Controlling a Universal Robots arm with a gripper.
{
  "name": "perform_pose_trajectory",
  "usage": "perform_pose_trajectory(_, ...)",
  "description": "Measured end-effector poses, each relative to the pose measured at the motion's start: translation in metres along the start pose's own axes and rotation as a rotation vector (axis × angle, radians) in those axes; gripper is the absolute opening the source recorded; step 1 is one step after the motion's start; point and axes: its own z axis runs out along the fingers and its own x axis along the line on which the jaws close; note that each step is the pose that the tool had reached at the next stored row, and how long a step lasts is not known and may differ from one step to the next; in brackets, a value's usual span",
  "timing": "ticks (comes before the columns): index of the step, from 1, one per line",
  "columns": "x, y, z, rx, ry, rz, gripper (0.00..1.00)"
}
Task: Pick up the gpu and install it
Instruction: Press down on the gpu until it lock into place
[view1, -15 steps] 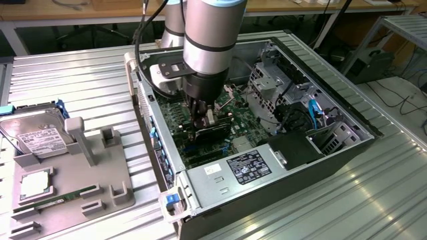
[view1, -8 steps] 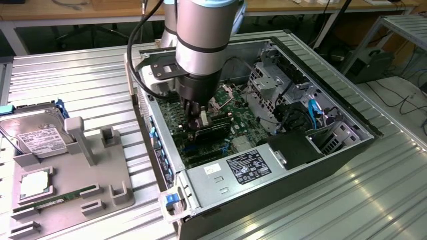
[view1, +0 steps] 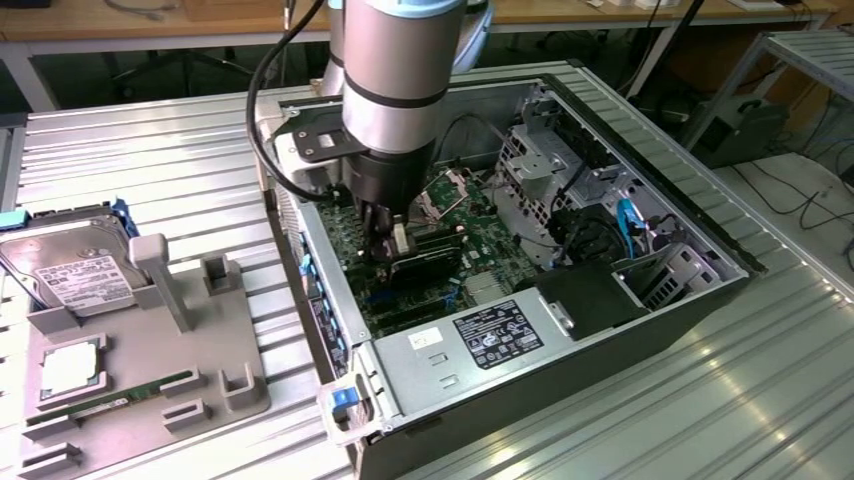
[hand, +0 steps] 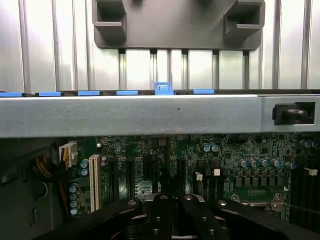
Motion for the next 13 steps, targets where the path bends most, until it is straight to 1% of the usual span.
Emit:
perform_pose_trajectory(4,0.000,0.0007,0.0018,-0.0014,-0.0001,-0.004,0.11)
perform_pose_trajectory(7,0.000,0.0017,0.0056,-0.0044,0.0005,-0.006,0.11)
perform_pose_trajectory(9,0.000,0.0024,0.0081,-0.0085,0.0015,-0.008,0.11)
perform_pose_trajectory(11,0.000,0.0029,0.0113,-0.0145,0.0002,-0.010,0.11)
perform_pose_trajectory(12,0.000,0.0033,0.0119,-0.0191,0.0010,-0.011,0.11)
perform_pose_trajectory(13,0.000,0.0033,0.0120,-0.0195,0.0010,-0.011,0.11)
